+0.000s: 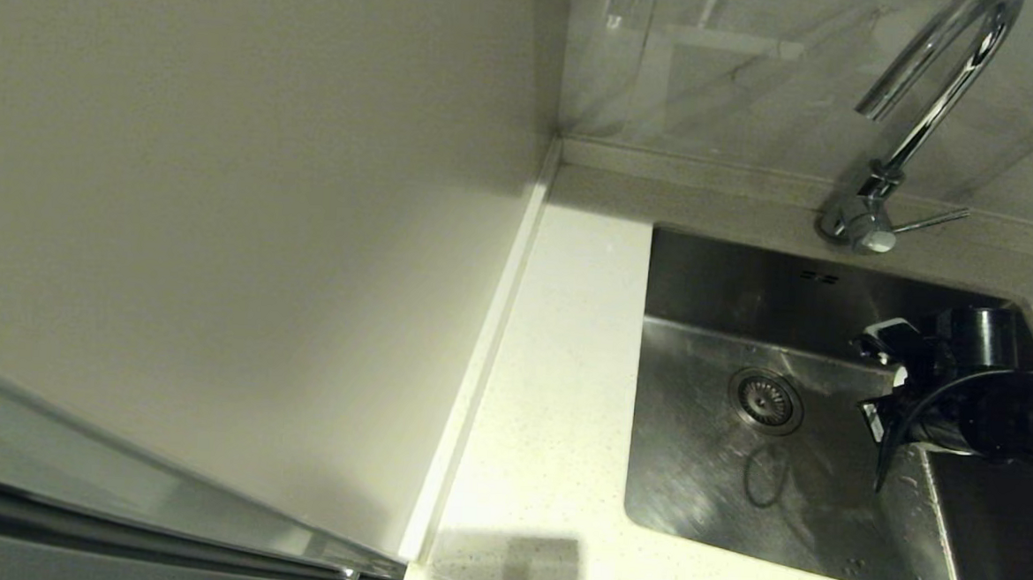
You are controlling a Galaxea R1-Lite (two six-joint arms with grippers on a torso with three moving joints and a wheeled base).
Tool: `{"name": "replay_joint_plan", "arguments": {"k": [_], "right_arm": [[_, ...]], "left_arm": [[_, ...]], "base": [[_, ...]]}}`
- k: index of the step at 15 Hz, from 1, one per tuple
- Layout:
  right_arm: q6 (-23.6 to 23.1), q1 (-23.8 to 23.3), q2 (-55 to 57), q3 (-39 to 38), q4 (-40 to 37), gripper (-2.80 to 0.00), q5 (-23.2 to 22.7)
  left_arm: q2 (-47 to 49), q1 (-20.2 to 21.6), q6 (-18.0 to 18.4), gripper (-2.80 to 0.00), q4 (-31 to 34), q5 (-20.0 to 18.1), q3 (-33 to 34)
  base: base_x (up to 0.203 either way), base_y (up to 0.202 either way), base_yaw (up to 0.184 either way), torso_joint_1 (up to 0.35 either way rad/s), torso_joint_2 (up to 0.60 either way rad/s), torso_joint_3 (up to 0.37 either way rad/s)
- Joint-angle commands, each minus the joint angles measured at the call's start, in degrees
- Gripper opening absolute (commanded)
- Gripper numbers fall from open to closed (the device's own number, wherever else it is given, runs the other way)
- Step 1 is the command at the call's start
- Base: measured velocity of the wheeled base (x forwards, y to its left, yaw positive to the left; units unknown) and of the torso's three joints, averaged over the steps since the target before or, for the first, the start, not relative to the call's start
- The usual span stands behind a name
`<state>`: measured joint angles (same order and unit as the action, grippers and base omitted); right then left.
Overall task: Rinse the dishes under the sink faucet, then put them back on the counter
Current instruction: Put a bowl into the sink
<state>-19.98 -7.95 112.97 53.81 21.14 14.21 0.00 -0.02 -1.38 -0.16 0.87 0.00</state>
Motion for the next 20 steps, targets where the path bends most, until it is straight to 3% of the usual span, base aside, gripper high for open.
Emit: {"name": "replay_joint_plan", "arguments": {"k": [1,3,14,15,20], "right_arm": [[2.7,0.5,7.9,0.1,2.8,-2.80,0.9],[5.0,0.6,10.5,2.0,3.1,-2.80,1.0],[7.2,1.4,21.1,12.5,3.0,-2.80,2.2],[7.2,1.4,21.0,12.5,3.0,0.00,2.2],[9.2,1.3,16.4,9.6,3.0,0.00,2.1]], "left_arm": [[-0.2,0.0,0.0,-2.80,0.0,0.0,0.0],[-0.2,0.0,0.0,-2.80,0.0,0.0,0.0],[-0.2,0.0,0.0,-2.80,0.0,0.0,0.0],[-0.2,0.0,0.0,-2.80,0.0,0.0,0.0],[-0.2,-0.1,0.0,-2.80,0.0,0.0,0.0]], "base": [[0.000,0.000,0.000,0.000,0.00,0.000],[0.000,0.000,0.000,0.000,0.00,0.000],[0.000,0.000,0.000,0.000,0.00,0.000],[0.000,0.000,0.000,0.000,0.00,0.000],[0.000,0.000,0.000,0.000,0.00,0.000]]}}
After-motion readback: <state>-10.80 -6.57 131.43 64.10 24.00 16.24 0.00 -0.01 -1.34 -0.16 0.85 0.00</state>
